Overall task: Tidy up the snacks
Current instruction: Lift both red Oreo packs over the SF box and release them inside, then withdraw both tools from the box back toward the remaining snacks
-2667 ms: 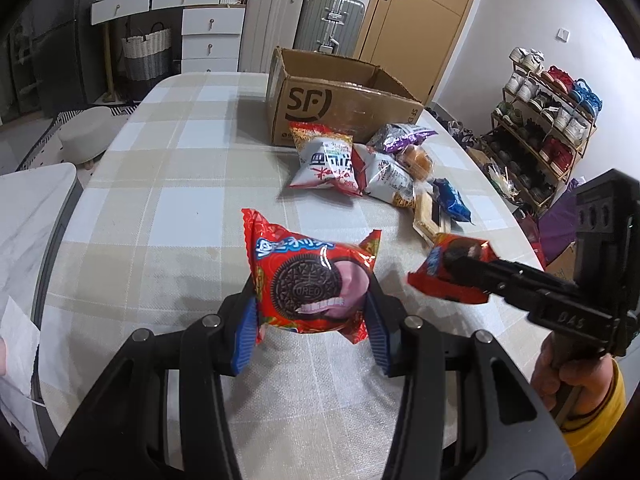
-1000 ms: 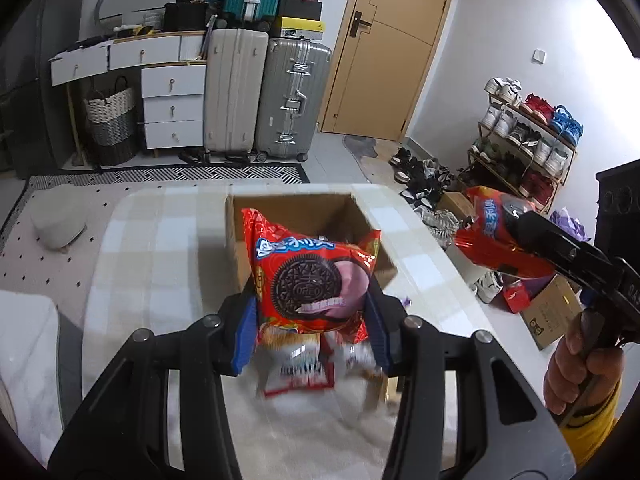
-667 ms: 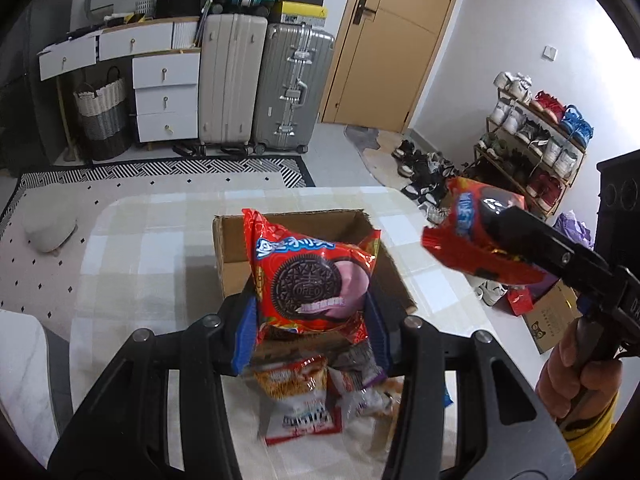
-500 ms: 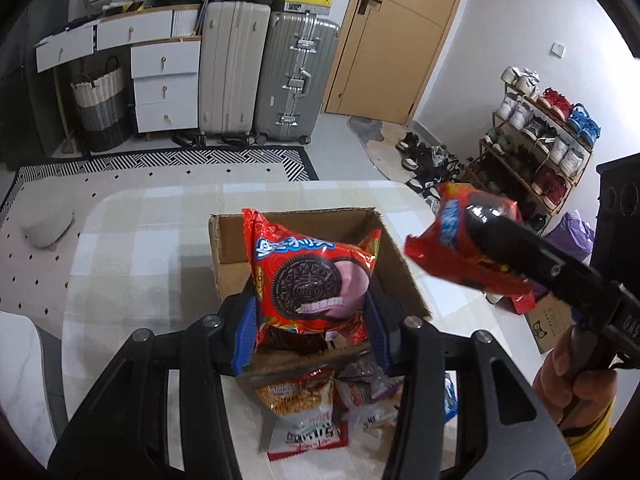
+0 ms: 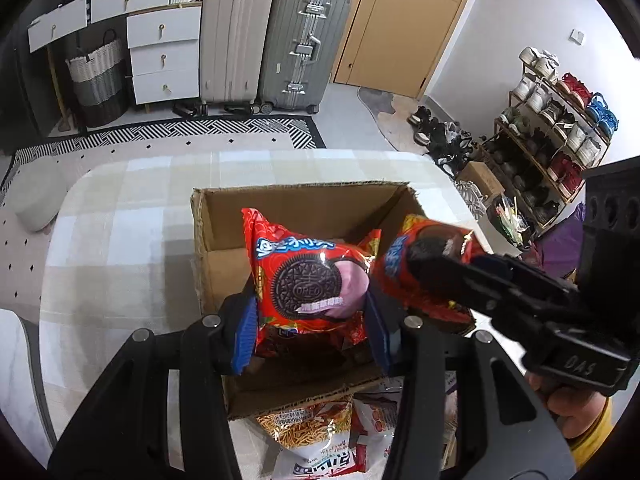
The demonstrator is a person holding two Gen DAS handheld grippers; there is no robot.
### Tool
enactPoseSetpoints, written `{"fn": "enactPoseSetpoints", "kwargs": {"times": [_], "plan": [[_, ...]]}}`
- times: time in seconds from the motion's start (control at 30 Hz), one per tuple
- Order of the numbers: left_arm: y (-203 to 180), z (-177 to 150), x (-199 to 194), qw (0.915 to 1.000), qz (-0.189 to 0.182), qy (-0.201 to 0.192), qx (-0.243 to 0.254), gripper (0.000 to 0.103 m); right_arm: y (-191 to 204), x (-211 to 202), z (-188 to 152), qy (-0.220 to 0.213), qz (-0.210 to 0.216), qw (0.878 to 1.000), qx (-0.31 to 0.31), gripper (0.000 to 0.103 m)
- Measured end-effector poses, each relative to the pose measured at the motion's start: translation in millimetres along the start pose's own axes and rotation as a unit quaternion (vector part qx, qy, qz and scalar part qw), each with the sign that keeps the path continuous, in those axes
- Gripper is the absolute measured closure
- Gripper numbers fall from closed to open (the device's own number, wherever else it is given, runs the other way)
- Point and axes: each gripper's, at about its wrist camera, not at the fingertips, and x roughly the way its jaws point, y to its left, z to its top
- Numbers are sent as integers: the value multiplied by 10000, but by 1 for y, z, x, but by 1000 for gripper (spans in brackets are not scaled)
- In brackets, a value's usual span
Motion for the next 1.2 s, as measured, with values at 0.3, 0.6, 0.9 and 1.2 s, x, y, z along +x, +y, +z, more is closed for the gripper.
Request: {"fn": "enactPoseSetpoints", "kwargs": {"times": [0.3, 0.6, 0.9, 1.2], "plan": [[9, 0, 38, 9997, 159, 194, -46, 60, -13, 26, -9, 201, -132, 9997, 17, 56], [17, -5, 60, 9989, 330, 309, -109, 59, -8, 40, -13, 282, -169, 9994, -56, 56], [11, -16, 47, 9983, 461, 355, 58, 49, -9, 27, -13, 143, -187, 9997, 11, 52], [-1, -30, 7, 9983, 558, 100, 109, 26, 3, -3, -14, -63, -105, 9999, -36, 52]]}}
